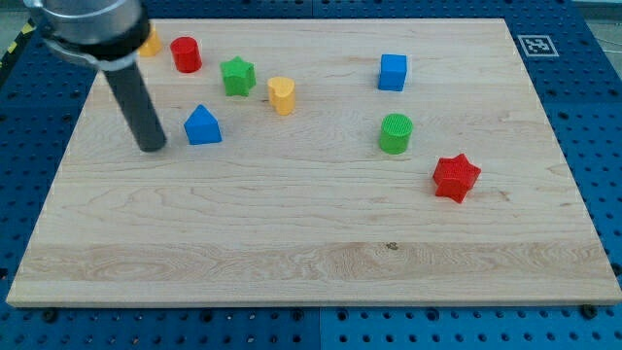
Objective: Push the blue triangle bottom left to the yellow heart
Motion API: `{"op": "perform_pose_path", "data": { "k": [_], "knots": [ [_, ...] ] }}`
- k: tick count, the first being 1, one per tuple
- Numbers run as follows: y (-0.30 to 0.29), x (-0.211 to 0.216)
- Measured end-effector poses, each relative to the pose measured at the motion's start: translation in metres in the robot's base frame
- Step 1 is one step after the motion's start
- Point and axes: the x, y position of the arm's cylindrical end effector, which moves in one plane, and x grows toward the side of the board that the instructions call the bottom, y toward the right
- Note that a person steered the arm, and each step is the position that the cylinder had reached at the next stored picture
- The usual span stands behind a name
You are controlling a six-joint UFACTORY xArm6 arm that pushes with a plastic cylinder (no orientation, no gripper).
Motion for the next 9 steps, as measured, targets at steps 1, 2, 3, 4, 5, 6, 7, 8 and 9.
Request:
{"op": "perform_pose_path", "data": {
  "k": [1,2,3,4,5,6,7,8,9],
  "knots": [
    [0.01,-0.014],
    [0.041,0.009],
    [0.062,0.018],
    [0.052,0.003],
    [0.046,-0.017],
    [0.069,-0.01],
    [0.096,0.011],
    [0.101,0.015],
    [0.11,0.014]
  ]
}}
